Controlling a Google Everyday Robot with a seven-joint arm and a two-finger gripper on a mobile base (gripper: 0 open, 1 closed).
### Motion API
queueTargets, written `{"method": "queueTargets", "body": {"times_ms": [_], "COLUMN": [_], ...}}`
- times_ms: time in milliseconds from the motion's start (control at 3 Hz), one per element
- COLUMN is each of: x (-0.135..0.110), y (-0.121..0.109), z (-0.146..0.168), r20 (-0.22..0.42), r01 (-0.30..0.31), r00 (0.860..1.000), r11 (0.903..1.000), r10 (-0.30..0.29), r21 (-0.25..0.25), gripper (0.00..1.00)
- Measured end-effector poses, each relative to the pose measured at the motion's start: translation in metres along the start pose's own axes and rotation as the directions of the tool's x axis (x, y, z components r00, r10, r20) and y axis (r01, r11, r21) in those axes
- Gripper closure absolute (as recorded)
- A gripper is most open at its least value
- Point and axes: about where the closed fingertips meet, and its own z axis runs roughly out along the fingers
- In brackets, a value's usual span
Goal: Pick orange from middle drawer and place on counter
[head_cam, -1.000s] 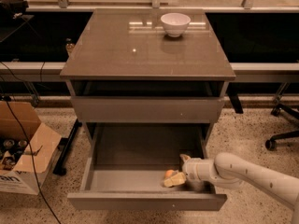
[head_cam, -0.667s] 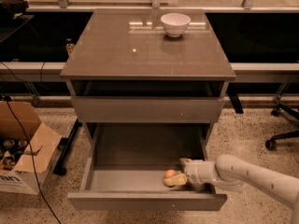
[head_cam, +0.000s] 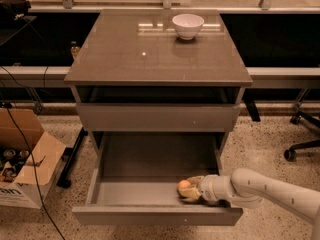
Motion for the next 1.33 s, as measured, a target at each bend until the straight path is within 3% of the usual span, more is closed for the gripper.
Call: {"method": "queueTargets", "body": {"times_ms": [333, 667, 1000, 1333], "x": [0.004, -0.029, -0.072, -0.116], "y": [0.011, 0.015, 0.012, 0.01], "z": [0.006, -0.024, -0.077, -0.152], "r20": [-0.003, 0.075, 0.164, 0.185], "r01": [-0.013, -0.027, -0.012, 0.031], "r00": [1.0, 0.997, 0.986, 0.982], "r11": [0.9994, 0.9979, 0.9987, 0.9983], "r10": [0.013, 0.032, 0.02, -0.022], "r21": [-0.033, -0.059, -0.049, -0.048], "gripper": [0.88, 1.0, 1.0, 1.0]}}
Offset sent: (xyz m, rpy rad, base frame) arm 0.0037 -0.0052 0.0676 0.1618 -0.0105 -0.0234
